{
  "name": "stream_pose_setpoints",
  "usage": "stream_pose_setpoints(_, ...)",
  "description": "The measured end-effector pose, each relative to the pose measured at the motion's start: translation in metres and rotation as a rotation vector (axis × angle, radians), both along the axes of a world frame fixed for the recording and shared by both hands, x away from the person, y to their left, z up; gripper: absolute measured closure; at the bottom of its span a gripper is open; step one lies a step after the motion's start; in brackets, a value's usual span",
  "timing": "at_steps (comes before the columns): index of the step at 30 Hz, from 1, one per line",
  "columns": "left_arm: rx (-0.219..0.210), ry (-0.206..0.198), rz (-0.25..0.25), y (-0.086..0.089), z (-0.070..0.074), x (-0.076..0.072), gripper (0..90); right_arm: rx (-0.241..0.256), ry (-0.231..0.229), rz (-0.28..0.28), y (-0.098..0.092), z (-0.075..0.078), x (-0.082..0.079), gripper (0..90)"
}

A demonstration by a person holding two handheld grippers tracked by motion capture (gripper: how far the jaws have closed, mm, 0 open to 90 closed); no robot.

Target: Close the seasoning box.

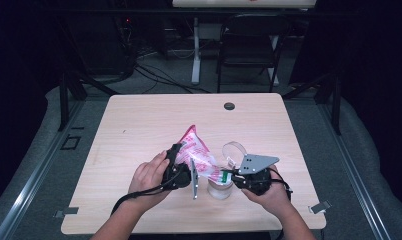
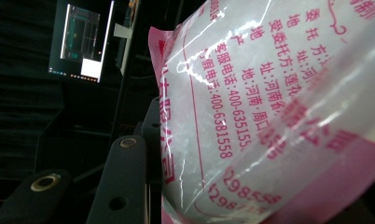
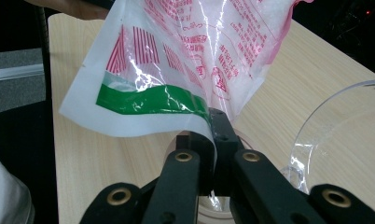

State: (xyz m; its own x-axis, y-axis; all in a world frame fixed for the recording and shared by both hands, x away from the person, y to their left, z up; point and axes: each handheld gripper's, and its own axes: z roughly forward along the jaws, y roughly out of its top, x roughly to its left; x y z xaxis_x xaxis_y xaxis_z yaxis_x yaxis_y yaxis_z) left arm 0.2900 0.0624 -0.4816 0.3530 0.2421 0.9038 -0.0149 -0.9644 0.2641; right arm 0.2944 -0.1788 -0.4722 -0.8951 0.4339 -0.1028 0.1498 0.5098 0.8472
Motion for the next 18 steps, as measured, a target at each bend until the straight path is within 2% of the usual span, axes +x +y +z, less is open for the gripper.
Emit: stream_pose_setpoints(18,0.006,0.001,-0.005,-0.0013,-0.0015,0.0009,61.2,-0.014,0.011,-0.007,-0.0001,-0.0057,0.0026,90.0)
